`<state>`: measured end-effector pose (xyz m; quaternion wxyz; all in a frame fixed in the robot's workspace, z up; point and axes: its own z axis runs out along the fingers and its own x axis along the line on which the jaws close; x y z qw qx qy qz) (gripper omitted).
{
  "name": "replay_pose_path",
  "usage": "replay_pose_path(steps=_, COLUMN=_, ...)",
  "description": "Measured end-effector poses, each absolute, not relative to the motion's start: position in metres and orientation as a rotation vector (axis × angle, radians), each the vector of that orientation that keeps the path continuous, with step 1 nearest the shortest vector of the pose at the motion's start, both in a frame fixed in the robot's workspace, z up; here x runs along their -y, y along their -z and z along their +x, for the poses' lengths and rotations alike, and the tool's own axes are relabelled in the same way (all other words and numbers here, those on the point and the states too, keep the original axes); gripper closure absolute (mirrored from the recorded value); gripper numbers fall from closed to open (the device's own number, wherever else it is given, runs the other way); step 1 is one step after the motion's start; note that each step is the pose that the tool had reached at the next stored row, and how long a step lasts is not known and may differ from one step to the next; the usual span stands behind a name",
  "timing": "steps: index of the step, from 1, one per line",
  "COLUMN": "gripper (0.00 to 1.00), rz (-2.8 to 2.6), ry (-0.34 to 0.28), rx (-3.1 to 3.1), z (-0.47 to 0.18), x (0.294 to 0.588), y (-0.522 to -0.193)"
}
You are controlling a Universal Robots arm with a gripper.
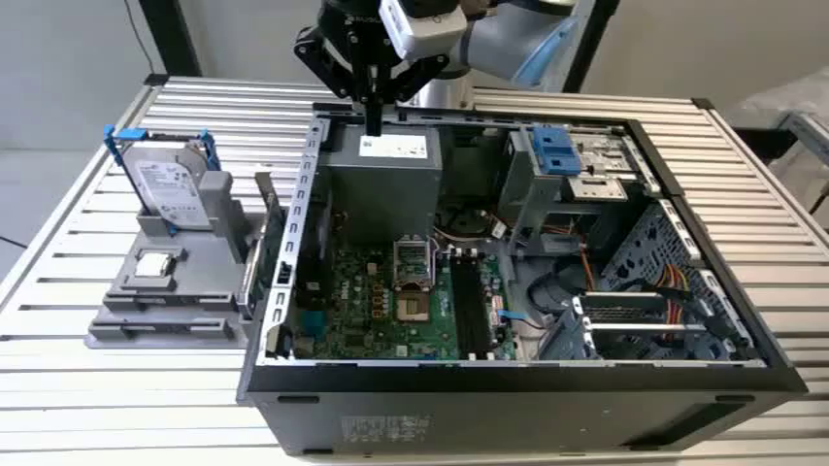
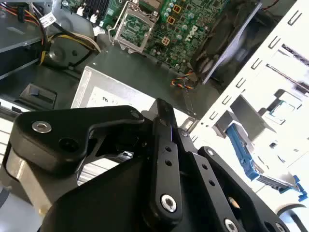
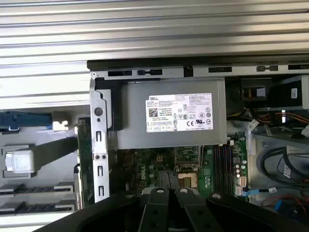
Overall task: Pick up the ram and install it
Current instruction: 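Reach for the ram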
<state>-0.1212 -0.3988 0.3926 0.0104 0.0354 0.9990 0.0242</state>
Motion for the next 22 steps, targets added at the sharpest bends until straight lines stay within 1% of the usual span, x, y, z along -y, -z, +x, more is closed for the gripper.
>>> replay_pose_path(steps=13, gripper=1.00, rz=0.110, ry=-0.078, rx=-3.118, z=-0.125, x=0.399, y=-0.393)
replay_pose_path(steps=22, gripper=1.00, rz=0.110, ry=-0.078, rx=-3.118, z=-0.139, x=0.399, y=-0.393)
